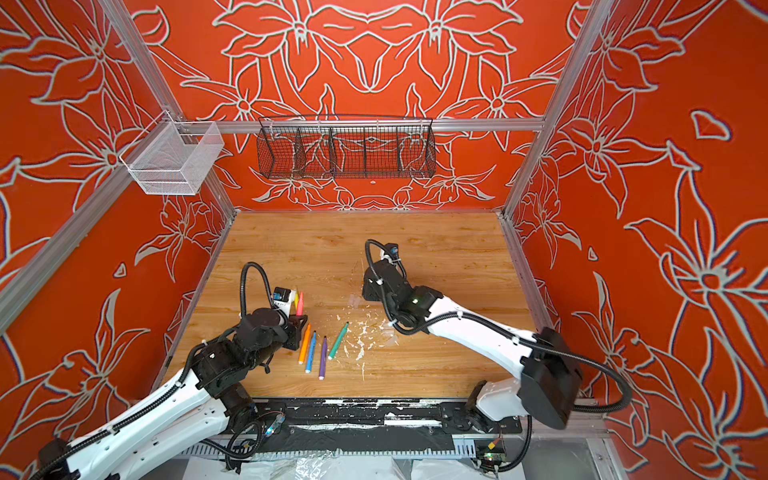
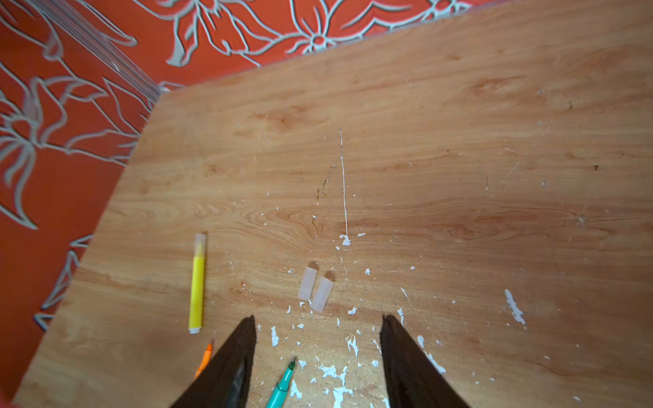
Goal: Insert the pens into the pen caps
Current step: 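Move the right gripper away over the translucent pen caps on the table, then lower the right gripper around an upright translucent pen cap and close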
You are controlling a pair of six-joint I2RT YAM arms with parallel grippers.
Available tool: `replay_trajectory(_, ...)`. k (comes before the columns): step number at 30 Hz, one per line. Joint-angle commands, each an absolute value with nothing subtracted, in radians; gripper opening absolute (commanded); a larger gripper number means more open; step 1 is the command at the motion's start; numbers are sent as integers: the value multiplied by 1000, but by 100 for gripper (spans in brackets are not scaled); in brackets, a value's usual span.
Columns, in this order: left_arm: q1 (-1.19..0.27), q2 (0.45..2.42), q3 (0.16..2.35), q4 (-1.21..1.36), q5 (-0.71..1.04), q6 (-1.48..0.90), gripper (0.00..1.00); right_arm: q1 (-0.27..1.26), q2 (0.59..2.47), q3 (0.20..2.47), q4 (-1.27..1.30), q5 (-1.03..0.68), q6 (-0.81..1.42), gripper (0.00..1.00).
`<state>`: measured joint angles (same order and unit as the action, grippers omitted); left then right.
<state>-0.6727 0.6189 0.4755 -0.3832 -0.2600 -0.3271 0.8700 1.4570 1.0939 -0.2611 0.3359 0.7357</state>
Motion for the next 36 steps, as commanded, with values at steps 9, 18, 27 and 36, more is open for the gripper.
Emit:
replay_trajectory(9,-673,581,461,-313,-338,-335,0,871,1904,1505,-666,349,663,49)
replay_trajectory(18,-674,598,464,-311,-327,-336,0,871,2050,1593,-695,335,675,48)
replay_trajectory(27,-674,616,470,-307,-322,-339,0,872,2101,1610,-680,304,674,48)
replay_trajectory(36,-674,631,476,-305,-325,-339,0,874,2136,1615,-655,253,679,48)
